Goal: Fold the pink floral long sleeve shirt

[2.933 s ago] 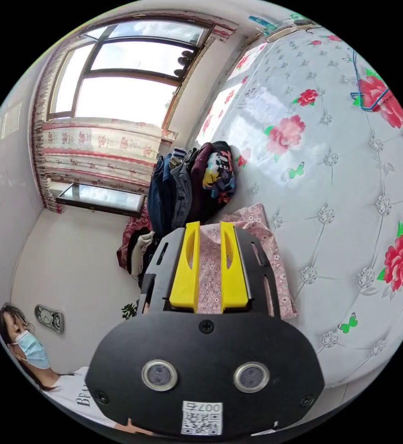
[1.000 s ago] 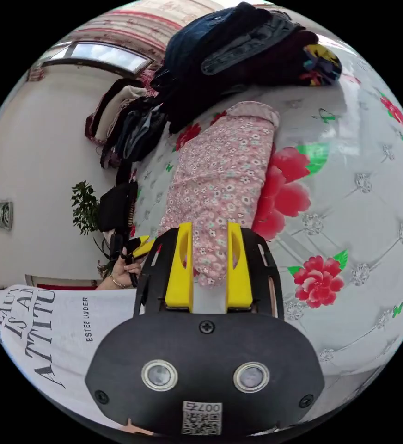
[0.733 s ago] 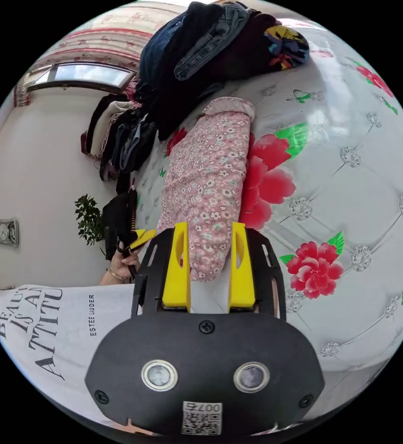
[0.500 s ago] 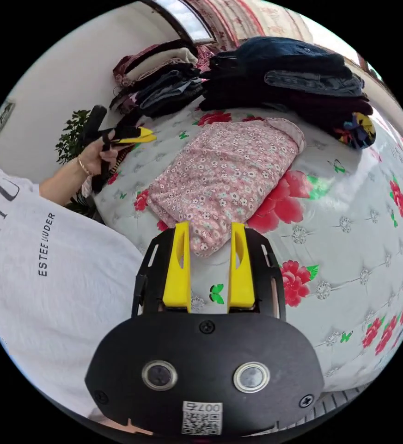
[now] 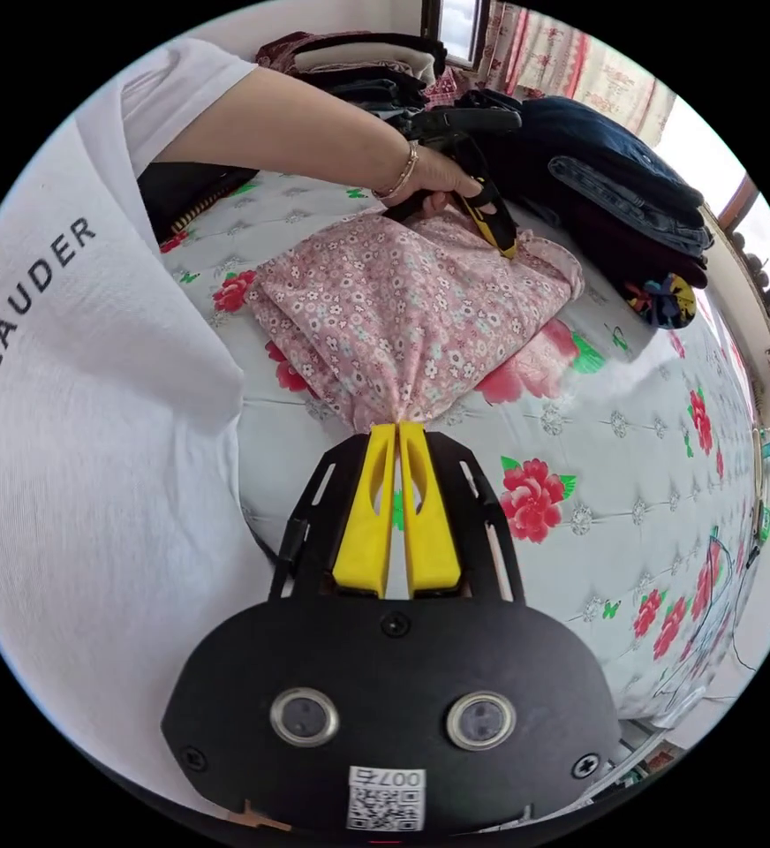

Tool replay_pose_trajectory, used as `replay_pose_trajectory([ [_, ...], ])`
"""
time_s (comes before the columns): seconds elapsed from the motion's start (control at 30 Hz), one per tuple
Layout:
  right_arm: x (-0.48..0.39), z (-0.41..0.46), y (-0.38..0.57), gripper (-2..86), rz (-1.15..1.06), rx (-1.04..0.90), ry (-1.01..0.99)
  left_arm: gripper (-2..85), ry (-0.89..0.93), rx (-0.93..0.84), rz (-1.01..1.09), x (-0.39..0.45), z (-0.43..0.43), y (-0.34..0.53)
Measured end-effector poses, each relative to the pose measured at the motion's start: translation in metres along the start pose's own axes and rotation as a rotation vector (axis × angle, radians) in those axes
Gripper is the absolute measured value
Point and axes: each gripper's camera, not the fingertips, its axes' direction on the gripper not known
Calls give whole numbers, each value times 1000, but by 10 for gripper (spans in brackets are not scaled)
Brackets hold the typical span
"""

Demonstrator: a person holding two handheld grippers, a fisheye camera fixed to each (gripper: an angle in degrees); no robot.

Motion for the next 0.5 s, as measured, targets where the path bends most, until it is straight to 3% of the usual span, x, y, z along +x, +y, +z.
replay_pose_trajectory([
  [0.2, 8, -15, 12, 13, 44, -4, -61, 69, 156, 25, -123, -9, 3, 8],
  [0.37, 58, -16, 14, 59, 190, 31, -177, 97, 300, 187, 41, 31, -37, 3],
  [0.5, 57, 12, 0, 49, 137, -57, -186, 92, 248, 81, 244, 99, -11, -37],
])
